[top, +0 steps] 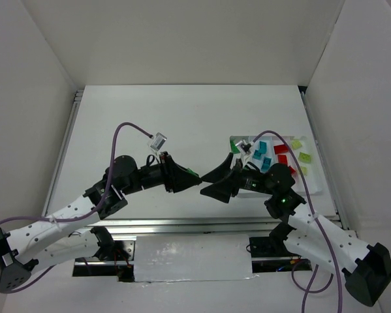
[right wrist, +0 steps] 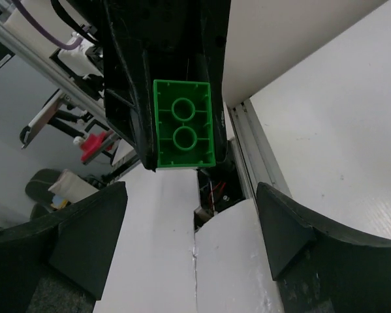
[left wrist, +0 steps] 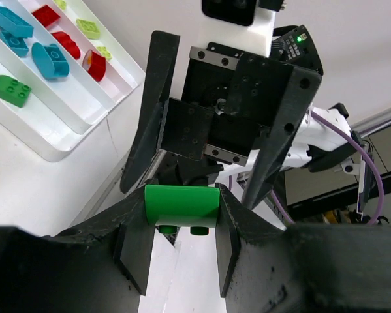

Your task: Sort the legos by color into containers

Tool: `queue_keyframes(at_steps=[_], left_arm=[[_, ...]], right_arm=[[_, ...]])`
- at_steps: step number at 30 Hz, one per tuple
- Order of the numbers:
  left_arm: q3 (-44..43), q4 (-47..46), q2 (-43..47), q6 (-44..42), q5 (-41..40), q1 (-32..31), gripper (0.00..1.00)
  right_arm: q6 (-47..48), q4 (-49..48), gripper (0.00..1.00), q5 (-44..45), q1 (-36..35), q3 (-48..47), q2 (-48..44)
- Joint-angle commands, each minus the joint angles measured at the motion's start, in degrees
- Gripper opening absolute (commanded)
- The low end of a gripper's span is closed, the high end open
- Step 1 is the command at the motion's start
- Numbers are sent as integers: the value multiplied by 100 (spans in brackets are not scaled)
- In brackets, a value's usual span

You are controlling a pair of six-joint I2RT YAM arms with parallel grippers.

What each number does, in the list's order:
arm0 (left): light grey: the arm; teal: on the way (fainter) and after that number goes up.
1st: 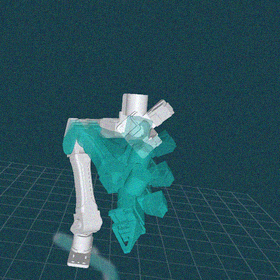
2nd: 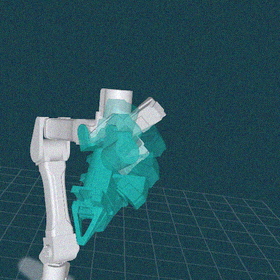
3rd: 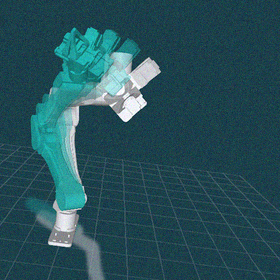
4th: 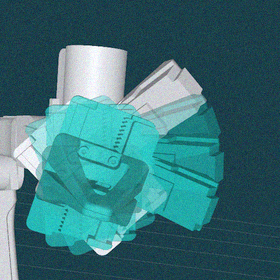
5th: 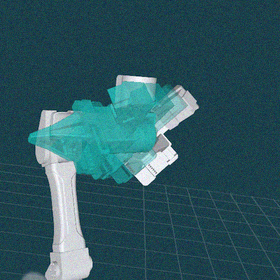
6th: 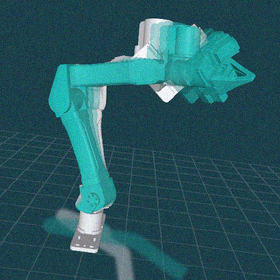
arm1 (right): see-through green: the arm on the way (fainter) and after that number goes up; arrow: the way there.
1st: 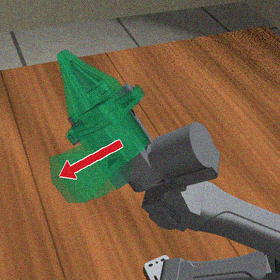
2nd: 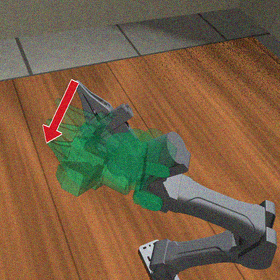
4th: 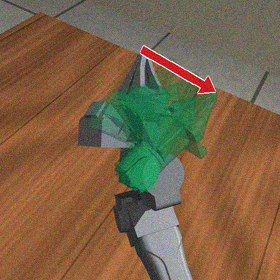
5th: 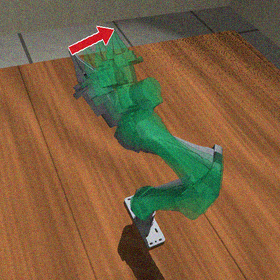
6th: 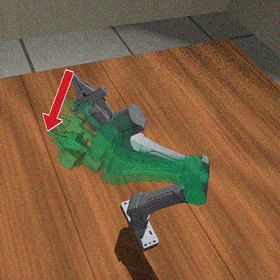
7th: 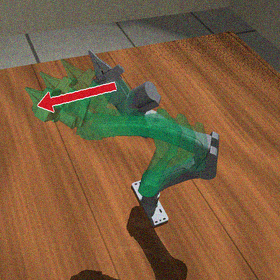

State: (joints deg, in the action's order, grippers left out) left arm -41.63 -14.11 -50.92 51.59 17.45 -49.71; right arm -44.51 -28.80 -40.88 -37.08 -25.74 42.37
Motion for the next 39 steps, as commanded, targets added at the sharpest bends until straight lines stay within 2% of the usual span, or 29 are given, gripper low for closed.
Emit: queue_keyframes(at_steps=[1,3,6,8,10,11,13,15,19,26,30,38,39], left_arm=[[14,-646,-41,150,259,-38,0],[-65,-506,-59,132,224,-30,0],[-74,-417,-33,158,153,-30,0],[-187,-155,-41,228,-39,-30,0],[-423,510,-41,509,-285,-30,0],[-504,784,-41,623,-634,-30,0],[-592,1259,-15,1079,-927,-30,0],[-514,1235,55,1613,-1042,-30,0],[-346,1139,73,2424,-1033,-30,0],[-346,937,55,2873,-919,-30,0],[-250,928,55,2970,-928,-30,0],[-144,744,-103,3085,-770,-30,0],[-135,682,-111,3111,-752,-30,0]], right_arm=[[169,-278,87,228,-106,-116,-131],[302,-39,89,712,-115,15,-360],[521,145,89,372,-115,-106,-458],[855,478,88,736,-202,-116,-597],[1398,795,90,1465,-527,-28,-1008],[1619,1092,90,2165,-668,-19,-1133],[2163,1375,91,2793,-1089,-19,-1309],[2481,1499,91,3066,-1283,-141,-1284],[3044,1649,87,3050,-1512,-467,-810],[3344,1290,84,3877,-2057,-670,-309],[3317,763,82,3956,-2128,-564,-238],[3352,348,78,4071,-2216,-625,16],[3361,322,72,4062,-2216,-669,69]])
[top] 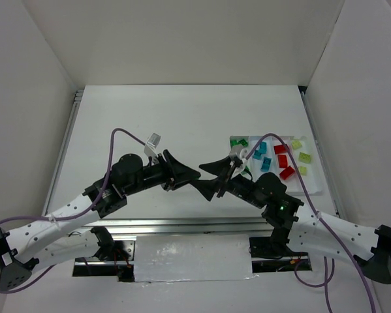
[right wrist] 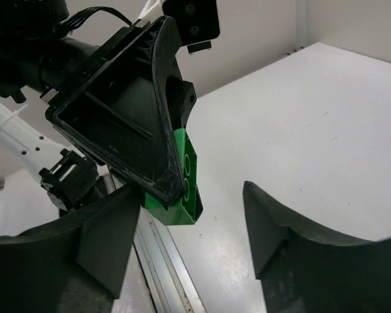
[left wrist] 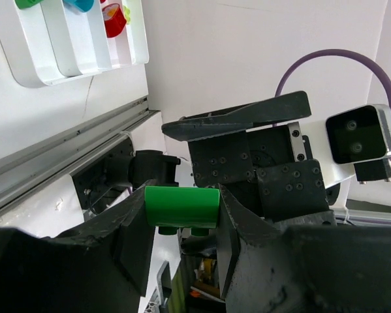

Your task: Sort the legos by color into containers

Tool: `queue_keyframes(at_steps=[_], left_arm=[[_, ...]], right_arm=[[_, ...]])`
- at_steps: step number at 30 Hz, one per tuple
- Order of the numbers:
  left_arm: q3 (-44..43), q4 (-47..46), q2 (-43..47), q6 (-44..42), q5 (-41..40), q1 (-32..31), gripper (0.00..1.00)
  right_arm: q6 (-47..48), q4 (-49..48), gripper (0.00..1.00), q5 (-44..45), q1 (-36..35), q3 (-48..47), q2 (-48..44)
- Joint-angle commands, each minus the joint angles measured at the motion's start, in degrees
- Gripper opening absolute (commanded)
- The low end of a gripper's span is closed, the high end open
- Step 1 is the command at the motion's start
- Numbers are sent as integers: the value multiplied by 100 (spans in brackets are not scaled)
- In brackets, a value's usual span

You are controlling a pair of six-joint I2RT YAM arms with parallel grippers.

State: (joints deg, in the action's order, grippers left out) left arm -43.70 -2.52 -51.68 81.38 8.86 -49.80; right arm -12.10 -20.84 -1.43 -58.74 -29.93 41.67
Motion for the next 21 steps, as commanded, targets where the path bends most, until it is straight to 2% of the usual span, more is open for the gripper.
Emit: queue_keyframes(at_steps=[1,2,4,5,6,8,10,13,14,15,16,18,21], left_arm=[[72,-486,-52,132,116,-21,0],[46,-486,-79,123,124,-21,0],[11,-486,-149,123,177,-21,0],[11,-495,-167,132,203,-21,0],[2,-521,-184,123,221,-30,0],[2,-530,-176,123,212,-21,0],[-24,-434,-132,88,82,-21,0],[11,-258,0,0,-226,-21,44],[11,-179,87,-26,-323,-21,72],[-15,13,123,-52,-541,-21,81],[-50,128,158,-157,-665,-21,99],[-217,444,185,-298,-859,-21,99],[-454,1059,167,-570,-1614,-12,100]], right_arm=[[120,-508,68,65,-50,-241,227],[111,-622,65,29,-50,-241,262],[120,-684,51,-24,-50,-259,367],[120,-667,41,-33,-50,-276,412],[129,-641,14,-15,-58,-311,438],[120,-632,0,20,-59,-311,482],[111,-649,0,20,-41,-233,439],[137,-623,0,55,-50,-66,307],[129,-623,0,116,-58,22,263],[120,-597,0,125,-41,66,254],[111,-571,0,134,-58,136,245],[32,-518,0,345,-32,215,280],[-152,-430,0,749,64,391,447]])
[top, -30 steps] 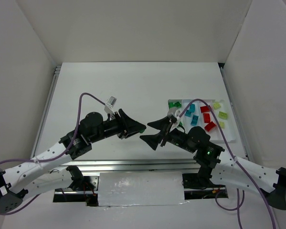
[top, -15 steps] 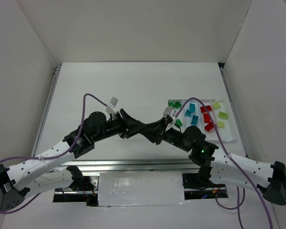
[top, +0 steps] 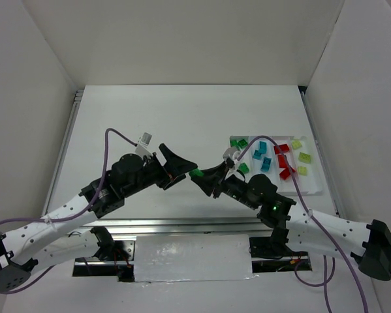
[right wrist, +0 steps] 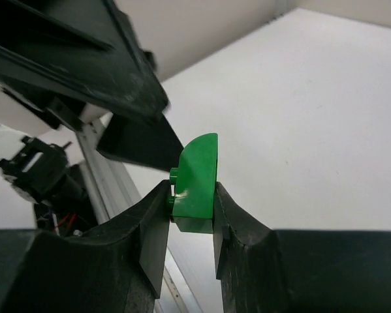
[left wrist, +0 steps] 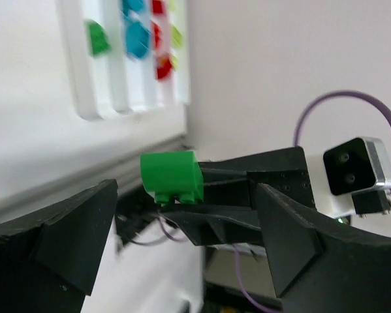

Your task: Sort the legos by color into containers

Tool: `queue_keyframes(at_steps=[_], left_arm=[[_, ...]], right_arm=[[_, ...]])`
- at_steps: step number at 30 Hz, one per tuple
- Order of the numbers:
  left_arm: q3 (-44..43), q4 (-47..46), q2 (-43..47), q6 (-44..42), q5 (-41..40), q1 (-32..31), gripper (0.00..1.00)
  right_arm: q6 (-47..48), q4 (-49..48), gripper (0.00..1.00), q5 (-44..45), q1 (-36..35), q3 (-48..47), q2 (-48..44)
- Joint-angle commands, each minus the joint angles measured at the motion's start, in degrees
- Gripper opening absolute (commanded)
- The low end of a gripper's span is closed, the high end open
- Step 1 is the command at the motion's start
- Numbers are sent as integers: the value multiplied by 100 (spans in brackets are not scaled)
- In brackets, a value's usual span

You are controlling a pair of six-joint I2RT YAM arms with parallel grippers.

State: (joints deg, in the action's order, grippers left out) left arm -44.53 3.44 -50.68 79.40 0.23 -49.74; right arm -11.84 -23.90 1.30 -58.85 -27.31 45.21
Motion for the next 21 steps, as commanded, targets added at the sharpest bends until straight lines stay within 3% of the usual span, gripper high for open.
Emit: queue_keyframes(at_steps=[1,4,9,11,19,21], left_arm=[[-407,786,49,-433,-1127,-19,100],[-556,1428,110,-609,-1682,104,100],[-890,2080,479,-1460,-2334,131,100],[-1074,2466,699,-1900,-2623,131,100],[-1207,3329,1595,-2507,-3275,140,99],[-1207,3513,1701,-2578,-3301,148,99]], right_arm=[[-266,-45,0,598,136,156,154],[-1062,735,0,1415,671,-80,478],[-2269,2631,0,1871,2672,-529,892],[-2595,3030,0,1979,3000,-714,1199],[-3043,3594,0,1961,3239,-732,2017],[-3114,3594,6,2049,3222,-636,2070]])
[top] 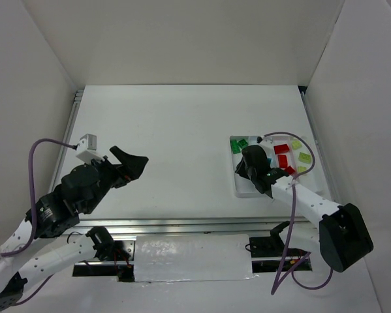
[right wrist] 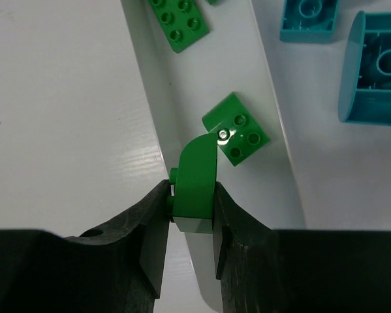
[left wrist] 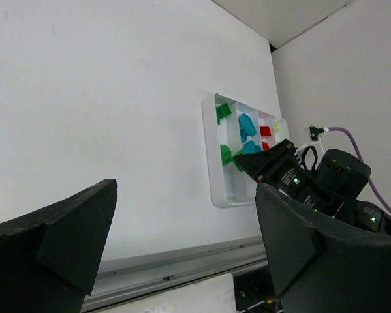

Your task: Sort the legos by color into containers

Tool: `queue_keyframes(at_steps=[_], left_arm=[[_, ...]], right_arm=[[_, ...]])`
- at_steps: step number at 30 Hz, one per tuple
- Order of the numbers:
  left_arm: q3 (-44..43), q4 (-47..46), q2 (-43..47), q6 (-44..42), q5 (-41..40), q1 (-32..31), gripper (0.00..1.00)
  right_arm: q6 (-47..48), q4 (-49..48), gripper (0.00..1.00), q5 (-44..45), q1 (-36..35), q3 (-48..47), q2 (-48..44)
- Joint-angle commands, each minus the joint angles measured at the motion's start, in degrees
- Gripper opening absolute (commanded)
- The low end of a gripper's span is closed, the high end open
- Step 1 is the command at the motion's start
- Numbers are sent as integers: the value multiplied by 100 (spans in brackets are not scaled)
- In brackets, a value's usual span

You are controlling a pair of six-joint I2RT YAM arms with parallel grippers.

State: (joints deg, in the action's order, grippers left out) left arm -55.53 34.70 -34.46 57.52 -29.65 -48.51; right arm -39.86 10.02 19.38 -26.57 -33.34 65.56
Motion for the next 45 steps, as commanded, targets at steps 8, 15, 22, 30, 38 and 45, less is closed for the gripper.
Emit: queue_keyframes(at_steps=[8,15,22,30,38,45], left_arm=[[-160,758,-8,-540,-252,26,100],[-177,898,27,-549,-357,17,100],[-380,1276,-52,-584,-691,26,99],[-1029,2382,-544,-487,-1542,26,99],[-1505,3332,-755,-329,-2852,35,100],[-1347,3413,-317,-56,-3565,35,100]], right_arm=[[-418,333,42,268,2,-128,202],[-488,422,68,146,2,-155,116],[-286,1080,79,-57,-85,-436,-929],[416,2574,100,-267,-305,-1587,-2854],[1023,4418,100,196,-332,-3212,-3743],[1761,5764,100,1111,-340,-4917,-4086]])
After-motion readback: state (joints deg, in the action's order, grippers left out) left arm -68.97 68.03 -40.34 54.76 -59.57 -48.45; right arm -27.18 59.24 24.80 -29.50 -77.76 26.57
